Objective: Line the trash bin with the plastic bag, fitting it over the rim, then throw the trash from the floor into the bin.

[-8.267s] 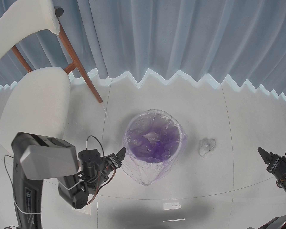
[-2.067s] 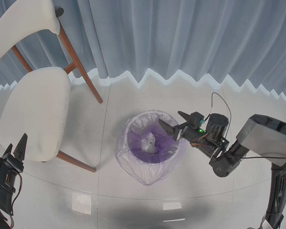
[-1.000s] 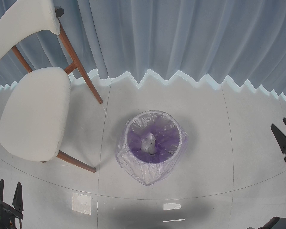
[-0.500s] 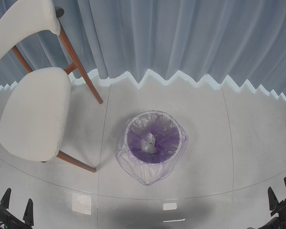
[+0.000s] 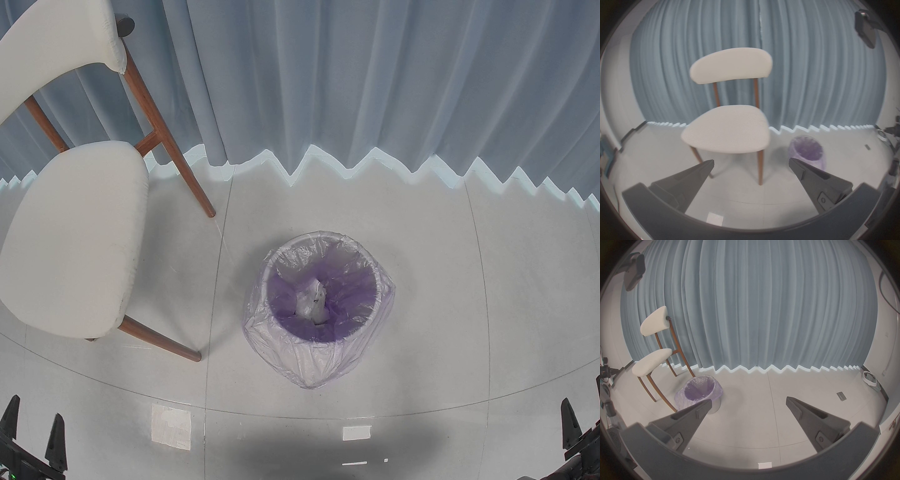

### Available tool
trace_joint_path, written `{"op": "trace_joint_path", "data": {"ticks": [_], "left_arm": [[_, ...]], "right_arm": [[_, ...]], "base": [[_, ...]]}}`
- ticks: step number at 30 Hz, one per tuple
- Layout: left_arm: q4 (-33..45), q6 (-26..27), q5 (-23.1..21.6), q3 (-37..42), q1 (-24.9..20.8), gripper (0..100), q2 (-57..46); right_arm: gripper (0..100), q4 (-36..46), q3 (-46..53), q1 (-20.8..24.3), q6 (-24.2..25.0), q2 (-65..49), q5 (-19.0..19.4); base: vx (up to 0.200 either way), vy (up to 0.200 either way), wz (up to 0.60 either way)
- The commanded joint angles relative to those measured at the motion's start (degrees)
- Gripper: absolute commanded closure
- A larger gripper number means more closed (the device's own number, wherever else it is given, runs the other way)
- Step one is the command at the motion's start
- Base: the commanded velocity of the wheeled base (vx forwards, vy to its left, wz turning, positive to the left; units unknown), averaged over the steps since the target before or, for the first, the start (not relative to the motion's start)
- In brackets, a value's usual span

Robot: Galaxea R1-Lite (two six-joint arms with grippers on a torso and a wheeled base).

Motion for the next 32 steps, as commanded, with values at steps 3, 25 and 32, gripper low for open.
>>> {"op": "trace_joint_path", "data": {"ticks": [3,25,32], "left_arm": [[0.8,-3.9,8.6,1.0,0.0,0,-0.8],[3.9,0.4,-4.3,0.6,-0.1,0,-0.8],[3.9,0.4,-4.3,0.7,-0.1,0,-0.8]], "right_arm": [[0,0.0,1.0,0.0,0.0,-0.7,-0.1],[0,0.0,1.0,0.0,-0.3,-0.7,0.3],[0,0.0,1.0,0.0,0.2,-0.7,0.0]], "base": [[0.0,0.0,0.0],[0.0,0.0,0.0],[0.0,0.0,0.0]]}}
